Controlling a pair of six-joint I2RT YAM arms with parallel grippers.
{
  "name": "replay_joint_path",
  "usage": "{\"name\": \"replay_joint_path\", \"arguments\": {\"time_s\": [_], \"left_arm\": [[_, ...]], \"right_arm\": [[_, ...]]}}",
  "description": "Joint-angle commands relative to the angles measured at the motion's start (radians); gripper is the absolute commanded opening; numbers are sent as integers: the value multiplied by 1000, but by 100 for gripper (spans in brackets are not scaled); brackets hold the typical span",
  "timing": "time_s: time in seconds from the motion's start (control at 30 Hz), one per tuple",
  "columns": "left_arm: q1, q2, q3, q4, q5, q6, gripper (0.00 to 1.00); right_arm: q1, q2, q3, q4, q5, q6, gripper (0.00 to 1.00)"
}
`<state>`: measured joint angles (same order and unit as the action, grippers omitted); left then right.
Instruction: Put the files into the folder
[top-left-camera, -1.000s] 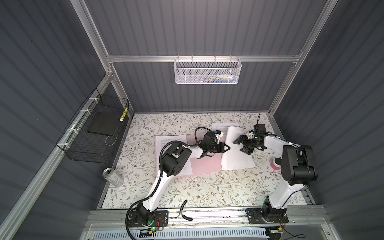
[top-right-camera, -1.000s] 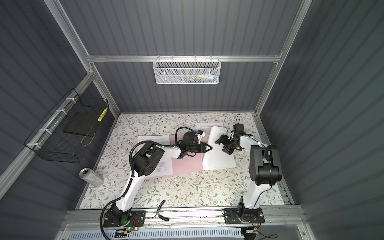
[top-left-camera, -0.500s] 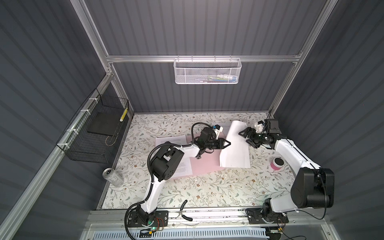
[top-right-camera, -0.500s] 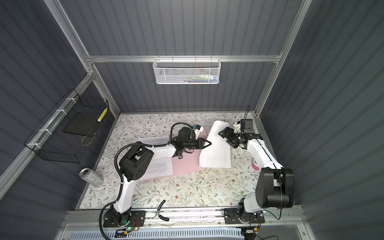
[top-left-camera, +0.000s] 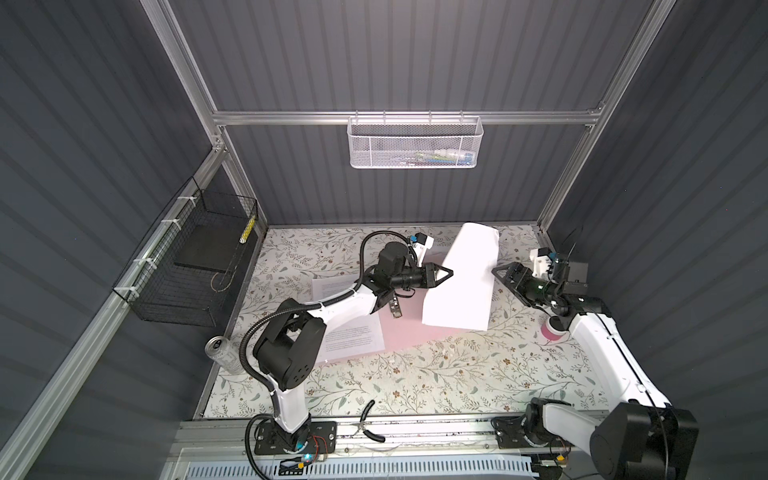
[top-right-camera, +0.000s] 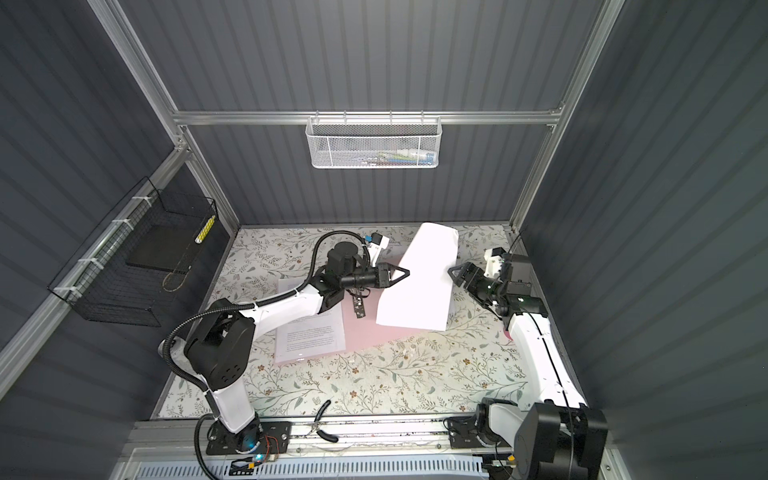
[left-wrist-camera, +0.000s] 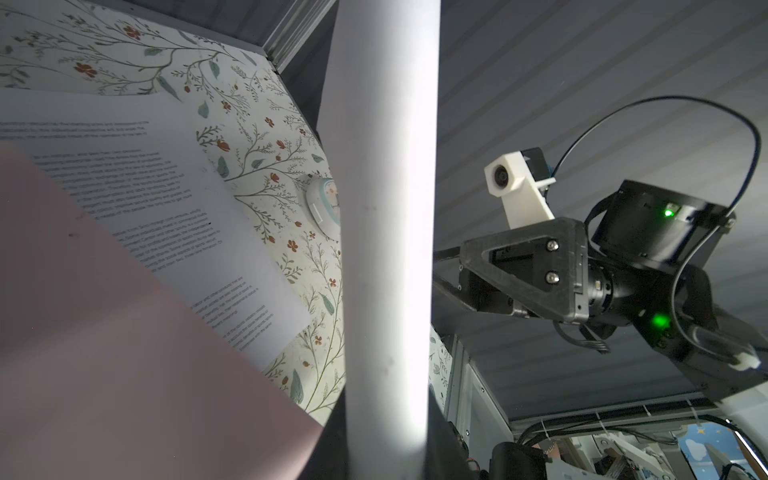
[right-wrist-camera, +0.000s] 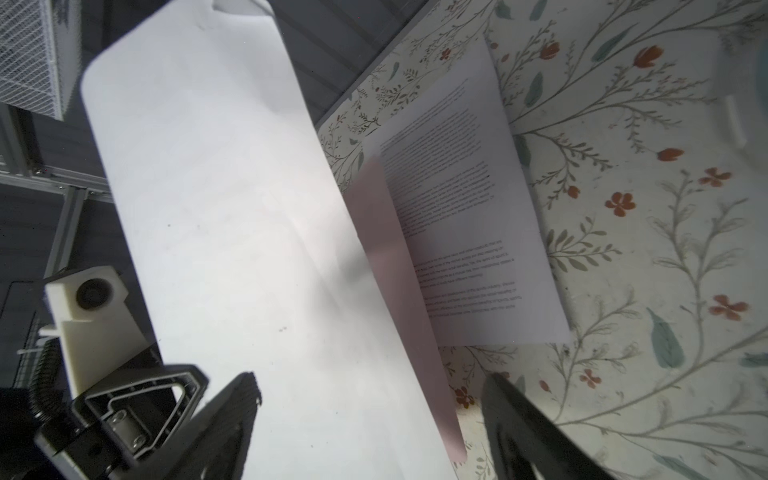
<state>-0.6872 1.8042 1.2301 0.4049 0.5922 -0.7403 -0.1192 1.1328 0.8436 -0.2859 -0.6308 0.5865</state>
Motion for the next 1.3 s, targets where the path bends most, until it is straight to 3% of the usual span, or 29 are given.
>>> {"name": "replay_joint_path", "arguments": {"time_s": [0.0,0.2,0.6,0.73,0.77,0.8,0.87,0.93,1.0,1.07,1.17,1.23,1.27], "left_arm": [[21,-48,-31,43,39,-45,24],[32,-54,-90,250,101,-225,24],[34,-36,-106,390,133,-334,24],[37,-28,-104,384,131,-334,24],[40,-27,-109,382,129,-333,24],[43,-25,-112,382,125,-333,24],[50,-20,-116,383,122,-336,24],[64,-13,-126,384,118,-339,27],[87,-18,-150,372,101,-336,42],[126,-27,-192,349,76,-318,44],[201,-40,-246,296,41,-297,72],[257,-60,-281,242,15,-275,99],[285,-75,-292,195,4,-248,99]], "right_arm": [[0,-5,-52,100,-149,2,86],[0,-8,-100,162,-193,-2,86],[6,-2,-160,365,-333,103,85],[10,0,-180,475,-399,182,77],[13,-1,-185,495,-413,197,72],[19,0,-186,509,-427,207,61],[30,4,-183,509,-430,217,0],[32,-4,-190,512,-411,232,0],[38,-8,-179,479,-378,234,0],[52,-8,-152,431,-340,222,0],[105,-8,-62,265,-242,136,0],[156,10,10,140,-140,74,0],[185,26,60,58,-63,36,0]]}}
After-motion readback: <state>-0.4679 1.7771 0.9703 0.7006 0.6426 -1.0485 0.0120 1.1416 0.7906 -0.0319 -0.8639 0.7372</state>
